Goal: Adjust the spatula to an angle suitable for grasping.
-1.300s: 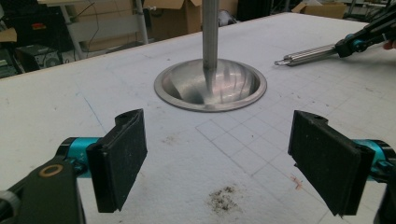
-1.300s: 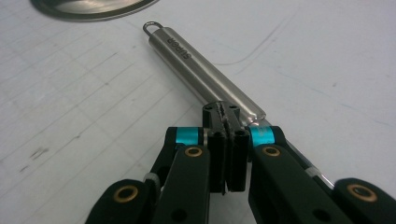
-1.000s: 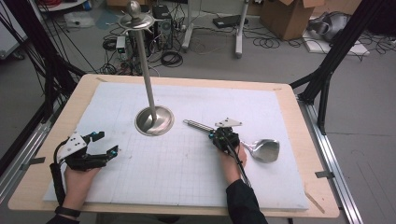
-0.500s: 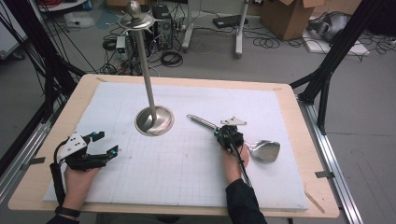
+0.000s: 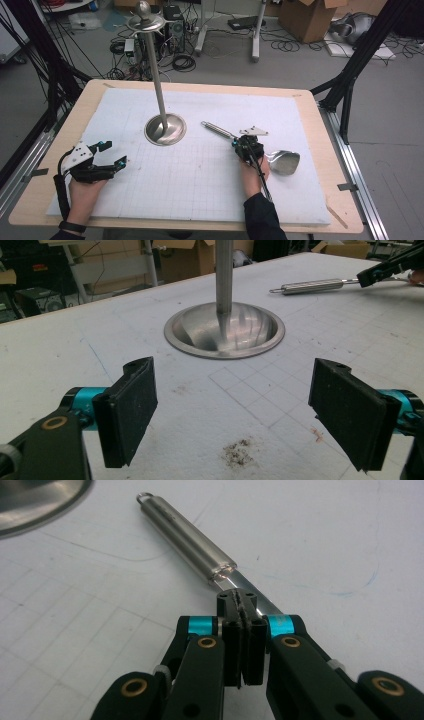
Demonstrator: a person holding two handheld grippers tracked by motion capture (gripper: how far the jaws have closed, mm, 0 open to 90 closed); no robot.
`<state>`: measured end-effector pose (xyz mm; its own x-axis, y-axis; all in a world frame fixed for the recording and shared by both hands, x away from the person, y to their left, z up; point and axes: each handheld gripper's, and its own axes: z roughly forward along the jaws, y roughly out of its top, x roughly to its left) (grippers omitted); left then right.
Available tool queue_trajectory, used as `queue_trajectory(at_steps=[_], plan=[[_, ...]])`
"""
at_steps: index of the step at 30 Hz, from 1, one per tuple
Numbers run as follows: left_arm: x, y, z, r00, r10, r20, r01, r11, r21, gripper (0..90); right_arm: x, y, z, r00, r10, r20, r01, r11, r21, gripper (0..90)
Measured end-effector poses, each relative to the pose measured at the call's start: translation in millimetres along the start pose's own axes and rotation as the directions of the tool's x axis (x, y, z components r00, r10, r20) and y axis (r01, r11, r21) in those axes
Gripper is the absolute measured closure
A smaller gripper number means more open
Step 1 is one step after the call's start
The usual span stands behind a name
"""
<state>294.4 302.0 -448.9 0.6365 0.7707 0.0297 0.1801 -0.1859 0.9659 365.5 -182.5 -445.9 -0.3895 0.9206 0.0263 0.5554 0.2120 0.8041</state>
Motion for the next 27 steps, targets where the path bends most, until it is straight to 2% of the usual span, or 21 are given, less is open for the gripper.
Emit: queue_trajectory(at_steps=[4,7,10,11,12,14,16,17,19,21,25,26,27], plan=[[0.0,0.0,0.0,1.0,0.0,0.0,0.0,1.0,-0.001,19.7,2.2,2.2,-12.1,0.9994,-0.012,-0.031,0.011,0.9994,-0.033,89.6],[0.0,0.0,0.1,1.0,0.001,0.0,-0.001,1.0,-0.001,19.7,1.3,2.9,-28.7,0.9963,-0.037,-0.078,0.03,0.9957,-0.088,87.4],[0.0,0.0,0.1,1.0,0.001,0.0,-0.001,1.0,-0.001,19.7,-0.9,1.2,-38.2,0.994,-0.03,-0.105,0.018,0.9933,-0.114,86.2],[0.0,0.0,0.1,1.0,0.0,0.0,0.0,1.0,-0.001,19.7,-4.7,-1.3,-48.9,0.989,-0.035,-0.144,0.012,0.9878,-0.155,85.1],[0.0,0.0,0.1,1.0,0.0,0.0,0.0,1.0,-0.001,19.7,-4.7,-1.3,-48.9,0.989,-0.035,-0.144,0.012,0.9878,-0.155,85.1],[0.0,0.0,0.1,1.0,0.001,0.0,-0.001,1.0,0.0,19.7,-10.9,-6.0,-66.5,0.9845,-0.051,-0.168,0.016,0.978,-0.208,80.8],[0.0,0.0,0.1,1.0,0.001,-0.001,-0.001,1.0,0.0,19.7,-13.1,-7.7,-72.4,0.9837,-0.05,-0.173,0.011,0.9756,-0.219,79.4],[0.1,0.0,0.0,1.0,0.003,0.0,-0.003,1.0,0.002,19.7,-15.8,-9.7,-77.6,0.9824,-0.058,-0.177,0.015,0.9711,-0.238,78.6],[-0.1,0.0,0.3,1.0,0.001,0.001,-0.001,1.0,0.001,19.7,-22.8,-15.8,-92.2,0.9797,-0.069,-0.188,0.016,0.9633,-0.268,71.3],[0.0,0.1,0.3,1.0,0.003,-0.001,-0.003,1.0,0.003,19.7,-25.8,-18.1,-96.3,0.9788,-0.077,-0.189,0.022,0.9606,-0.277,69.7],[0.4,0.1,0.3,1.0,0.001,0.003,-0.001,1.0,0.004,19.7,-37.9,-28.6,-110.6,0.978,-0.086,-0.19,0.025,0.9535,-0.3,56.6],[0.5,0.2,0.3,1.0,0.0,0.004,0.0,1.0,0.004,19.7,-45.7,-33.9,-116.2,0.9778,-0.094,-0.187,0.03,0.948,-0.317,49.9],[0.4,0.1,0.4,1.0,-0.001,0.004,0.001,1.0,0.003,19.7,-45.7,-33.9,-116.2,0.9778,-0.094,-0.187,0.03,0.948,-0.317,49.9]])
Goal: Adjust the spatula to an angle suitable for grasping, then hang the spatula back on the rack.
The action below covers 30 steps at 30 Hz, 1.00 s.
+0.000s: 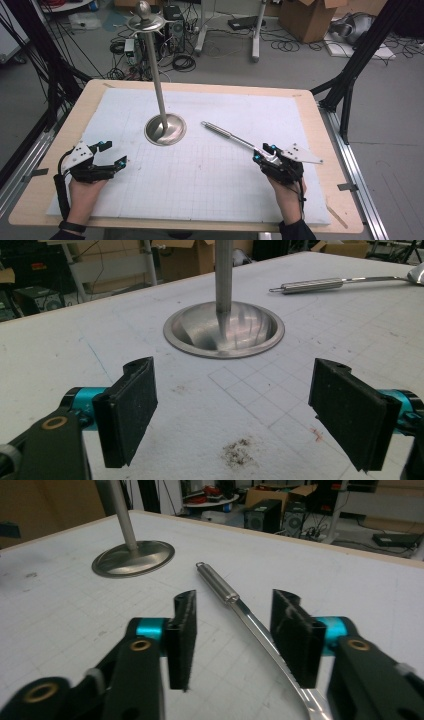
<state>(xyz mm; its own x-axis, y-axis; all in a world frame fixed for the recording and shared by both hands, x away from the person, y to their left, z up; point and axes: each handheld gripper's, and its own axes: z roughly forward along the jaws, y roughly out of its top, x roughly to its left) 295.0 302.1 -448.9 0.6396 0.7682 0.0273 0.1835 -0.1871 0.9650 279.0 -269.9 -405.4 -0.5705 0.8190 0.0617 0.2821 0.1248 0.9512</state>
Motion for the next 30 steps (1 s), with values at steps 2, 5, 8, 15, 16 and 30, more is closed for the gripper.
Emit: queue_trajectory(at_steps=[2,5,8,15,16,30], plan=[[0.2,0.0,0.2,1.0,0.0,0.0,0.0,1.0,0.001,19.7,-8.1,-4.9,-12.4,1.0,0.005,0.004,-0.005,0.9999,-0.014,42.1],[0.4,0.2,0.5,1.0,0.002,0.003,-0.002,1.0,0.007,19.7,-16.4,-9.6,-23.9,0.9999,0.01,0.014,-0.01,0.9992,-0.039,36.3],[0.2,0.2,0.5,1.0,0.004,0.002,-0.004,1.0,0.007,19.6,-24.2,-13.3,-33.2,0.9997,0.025,0.006,-0.025,0.9982,-0.054,29.6],[-0.4,0.3,0.9,1.0,0.007,0.003,-0.007,0.9999,0.012,19.2,-39.4,-17.1,-44.4,0.9995,0.029,0.008,-0.029,0.9978,-0.06,16.3],[-0.6,0.3,1.0,1.0,0.007,0.004,-0.007,0.9999,0.011,19.2,-41.2,-17.9,-45.4,0.9994,0.034,0.002,-0.034,0.9975,-0.062,16.3],[-0.9,0.5,1.4,0.9999,0.011,-0.001,-0.011,0.9999,0.013,19.0,-47.4,-18.5,-50.5,0.9993,0.036,-0.013,-0.037,0.9968,-0.07,15.3]])
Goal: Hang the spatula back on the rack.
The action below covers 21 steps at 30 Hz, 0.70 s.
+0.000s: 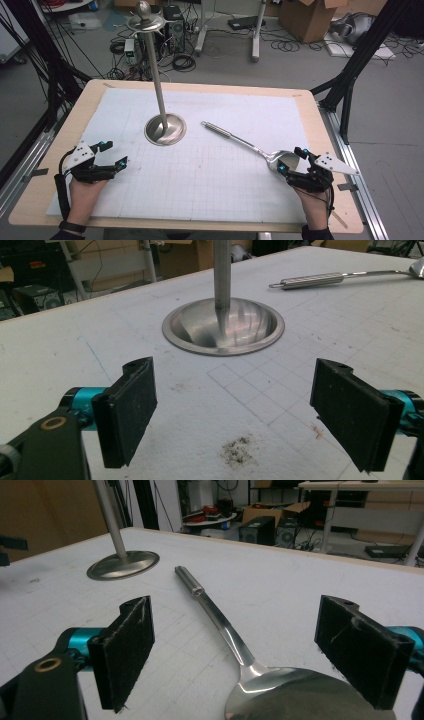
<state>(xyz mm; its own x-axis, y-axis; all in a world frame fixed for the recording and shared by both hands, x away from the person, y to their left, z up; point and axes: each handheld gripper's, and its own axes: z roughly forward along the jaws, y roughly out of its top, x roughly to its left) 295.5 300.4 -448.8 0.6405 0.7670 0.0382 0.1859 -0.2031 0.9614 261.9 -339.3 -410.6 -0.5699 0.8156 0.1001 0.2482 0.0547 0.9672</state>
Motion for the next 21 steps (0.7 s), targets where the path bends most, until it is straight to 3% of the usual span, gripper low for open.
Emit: queue_trajectory(at_steps=[13,21], plan=[[-1.1,0.3,1.0,1.0,0.003,-0.002,-0.003,0.9999,0.01,19.0,-7.1,6.8,-2.3,0.9997,-0.017,-0.016,0.017,0.9999,0.001,15.3],[-1.5,0.3,1.3,1.0,0.008,0.001,-0.008,0.9999,0.01,19.0,-8.0,17.8,8.7,0.998,-0.043,-0.046,0.045,0.9976,0.052,15.6]])
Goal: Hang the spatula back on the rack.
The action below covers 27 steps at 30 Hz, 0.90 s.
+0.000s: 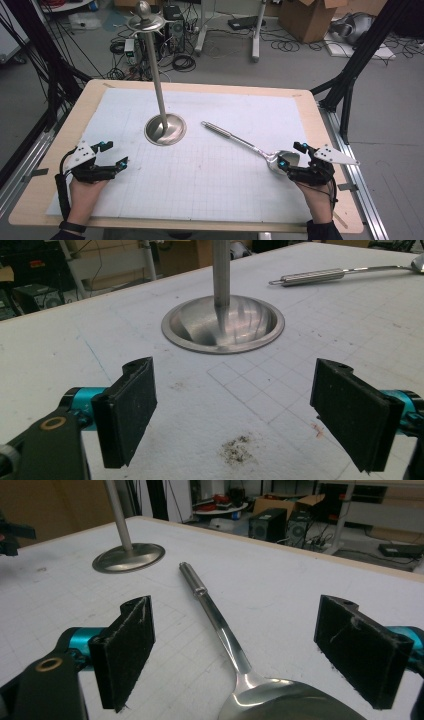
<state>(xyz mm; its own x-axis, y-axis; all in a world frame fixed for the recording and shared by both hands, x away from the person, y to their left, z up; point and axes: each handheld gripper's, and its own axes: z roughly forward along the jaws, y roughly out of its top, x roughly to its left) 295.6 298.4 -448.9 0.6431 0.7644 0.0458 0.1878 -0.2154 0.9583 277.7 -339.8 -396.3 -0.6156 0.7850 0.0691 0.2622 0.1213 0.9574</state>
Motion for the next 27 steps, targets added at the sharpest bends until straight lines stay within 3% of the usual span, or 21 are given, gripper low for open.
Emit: queue_trajectory(at_steps=[9,16,27], plan=[[-0.1,0.0,-0.1,1.0,0.001,-0.001,-0.001,1.0,0.002,19.0,-5.1,11.8,21.1,0.9993,-0.03,-0.021,0.032,0.9959,0.085,15.9],[0.1,0.1,-0.1,1.0,0.003,0.001,-0.003,1.0,0.003,19.0,-8.4,19.2,34.2,0.998,-0.049,-0.039,0.054,0.991,0.123,16.0],[0.1,0.1,-0.3,1.0,0.0,0.003,0.0,1.0,0.0,18.9,-10.6,33.5,70.5,0.994,-0.074,-0.08,0.09,0.9736,0.21,17.0]])
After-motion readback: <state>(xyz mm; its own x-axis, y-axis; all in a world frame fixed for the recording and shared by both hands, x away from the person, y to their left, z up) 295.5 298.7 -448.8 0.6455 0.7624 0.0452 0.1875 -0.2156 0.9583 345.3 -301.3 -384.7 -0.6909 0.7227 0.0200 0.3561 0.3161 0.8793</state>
